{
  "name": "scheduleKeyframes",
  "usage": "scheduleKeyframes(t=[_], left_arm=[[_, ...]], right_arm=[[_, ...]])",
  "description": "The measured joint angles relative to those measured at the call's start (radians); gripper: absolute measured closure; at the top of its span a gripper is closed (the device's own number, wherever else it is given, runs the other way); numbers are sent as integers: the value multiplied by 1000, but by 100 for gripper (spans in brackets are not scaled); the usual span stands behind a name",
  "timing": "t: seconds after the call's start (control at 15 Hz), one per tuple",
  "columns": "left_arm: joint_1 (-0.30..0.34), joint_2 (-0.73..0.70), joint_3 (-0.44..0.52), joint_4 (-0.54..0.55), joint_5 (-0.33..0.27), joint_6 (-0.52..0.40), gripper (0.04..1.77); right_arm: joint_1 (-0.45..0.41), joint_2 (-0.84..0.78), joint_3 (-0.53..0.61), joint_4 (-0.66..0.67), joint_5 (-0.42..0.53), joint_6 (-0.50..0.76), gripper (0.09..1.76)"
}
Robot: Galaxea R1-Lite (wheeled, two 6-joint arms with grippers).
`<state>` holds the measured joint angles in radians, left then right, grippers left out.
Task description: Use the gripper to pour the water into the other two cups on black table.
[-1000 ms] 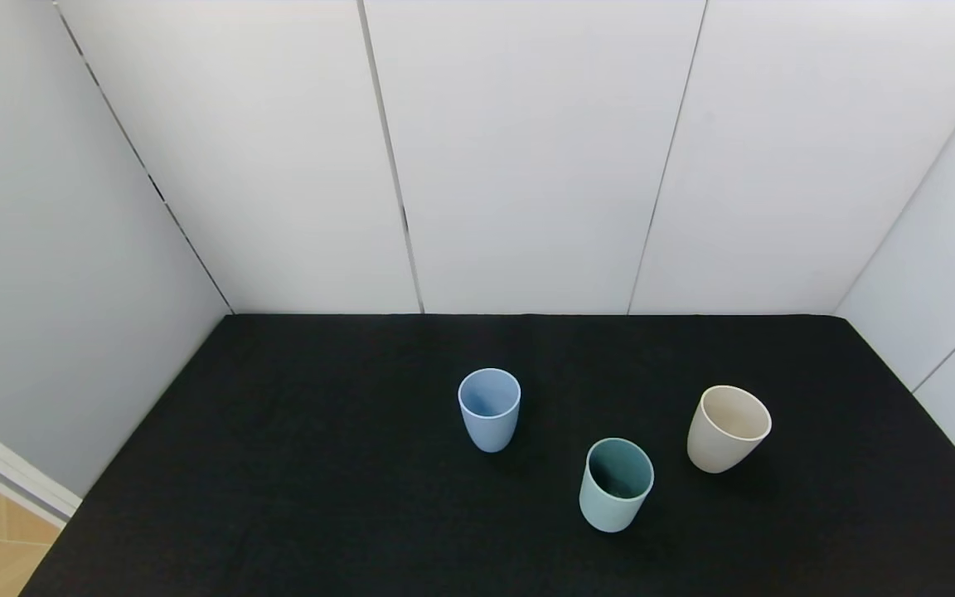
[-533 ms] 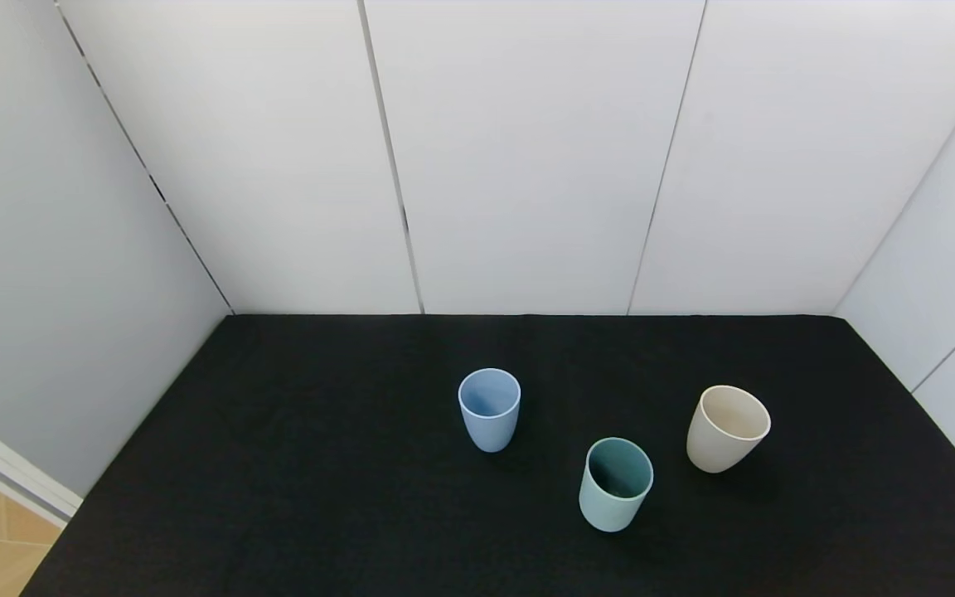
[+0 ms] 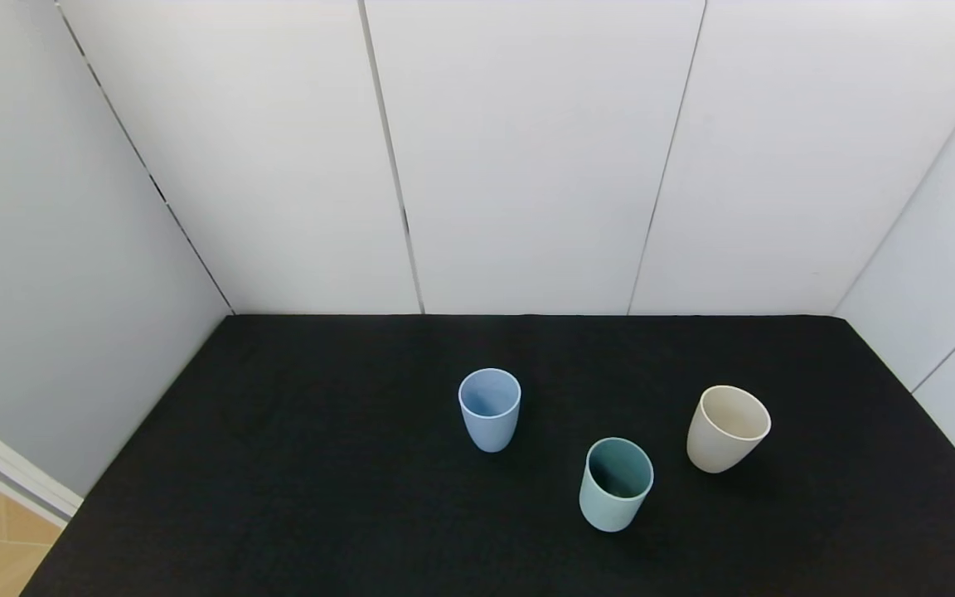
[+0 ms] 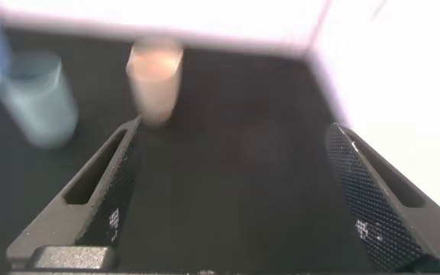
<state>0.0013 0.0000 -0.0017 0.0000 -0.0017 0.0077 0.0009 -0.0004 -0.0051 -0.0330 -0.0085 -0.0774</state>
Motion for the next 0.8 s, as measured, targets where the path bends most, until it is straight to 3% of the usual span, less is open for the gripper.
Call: scheduleKeyframes(t=[0.8], left_arm=[[0, 0, 0, 0, 0, 0, 9]], right_arm=[[0, -1, 5, 45, 28, 48, 15]])
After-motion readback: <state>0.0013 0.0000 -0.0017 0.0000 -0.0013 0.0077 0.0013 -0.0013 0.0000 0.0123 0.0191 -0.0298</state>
